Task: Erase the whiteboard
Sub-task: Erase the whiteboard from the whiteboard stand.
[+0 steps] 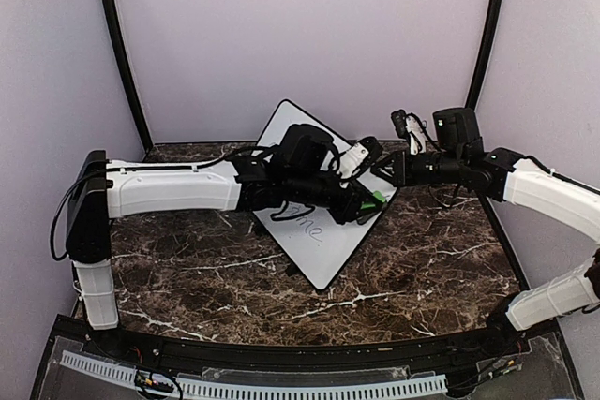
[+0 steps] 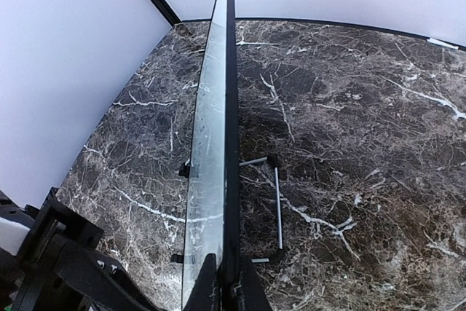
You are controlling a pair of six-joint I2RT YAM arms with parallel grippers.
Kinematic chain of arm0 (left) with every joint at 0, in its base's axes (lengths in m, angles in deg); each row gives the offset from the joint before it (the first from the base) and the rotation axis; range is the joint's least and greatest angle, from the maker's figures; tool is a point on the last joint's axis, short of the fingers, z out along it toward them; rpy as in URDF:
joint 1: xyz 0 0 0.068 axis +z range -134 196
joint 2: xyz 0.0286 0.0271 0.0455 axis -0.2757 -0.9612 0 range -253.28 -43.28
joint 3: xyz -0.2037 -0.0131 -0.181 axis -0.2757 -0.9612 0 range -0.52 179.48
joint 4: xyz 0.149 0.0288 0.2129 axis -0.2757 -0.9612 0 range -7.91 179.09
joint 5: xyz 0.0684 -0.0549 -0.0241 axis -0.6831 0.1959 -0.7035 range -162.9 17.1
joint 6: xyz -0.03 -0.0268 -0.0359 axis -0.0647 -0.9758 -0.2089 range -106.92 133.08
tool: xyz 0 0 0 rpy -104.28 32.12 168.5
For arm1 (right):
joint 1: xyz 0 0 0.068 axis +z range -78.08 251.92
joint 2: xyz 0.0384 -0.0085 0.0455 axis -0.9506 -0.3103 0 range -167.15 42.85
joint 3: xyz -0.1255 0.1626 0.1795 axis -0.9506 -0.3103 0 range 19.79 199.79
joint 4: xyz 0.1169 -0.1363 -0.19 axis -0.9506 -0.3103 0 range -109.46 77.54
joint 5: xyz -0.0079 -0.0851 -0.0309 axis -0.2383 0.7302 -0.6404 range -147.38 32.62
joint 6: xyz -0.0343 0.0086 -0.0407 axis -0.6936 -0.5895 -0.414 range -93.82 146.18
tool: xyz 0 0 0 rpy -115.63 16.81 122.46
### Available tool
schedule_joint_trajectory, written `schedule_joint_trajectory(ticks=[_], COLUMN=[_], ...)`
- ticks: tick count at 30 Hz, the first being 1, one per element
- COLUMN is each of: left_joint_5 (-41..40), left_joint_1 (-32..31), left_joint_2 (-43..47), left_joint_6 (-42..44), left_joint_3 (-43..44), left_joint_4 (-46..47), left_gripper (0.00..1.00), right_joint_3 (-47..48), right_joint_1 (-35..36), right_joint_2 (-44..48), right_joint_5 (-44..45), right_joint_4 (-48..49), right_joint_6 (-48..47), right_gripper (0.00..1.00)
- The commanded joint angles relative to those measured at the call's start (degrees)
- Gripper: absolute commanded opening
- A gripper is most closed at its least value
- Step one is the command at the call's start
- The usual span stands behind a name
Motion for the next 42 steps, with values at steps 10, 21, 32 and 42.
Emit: schedule_joint_trajectory(ticks=[10,21,32,42], left_joint_5=[-7.58,-8.94,-9.36,-8.57], left_joint_1=[0.57,0.57,0.77,1.87], left_joint_2=[-3.65,0.41,-5.73,-7.75], left_joint_6=[-2.54,-4.25,-0.66,-1.82], left_joint_3=[-5.07,-16.7,0.02,5.47], left_joint_4=[-2.34,1.25,-1.46,-1.47], left_gripper=[0.06,0.06,0.06,0.06], right_joint_3=[-1.47,-1.25,-1.04,-0.31], right_joint_1=[5.99,6.0,6.01,6.01], right_joint_2=[-0.48,-1.04,-0.27,-0.67], right_joint_5=[-10.23,-10.92,-10.46,-10.41], right_joint_4=[-1.96,-1.38,-2.38,-2.74], right_joint_6=[-5.83,-5.43,-5.57,-5.72], right_gripper=[0.0,0.0,0.0,0.0])
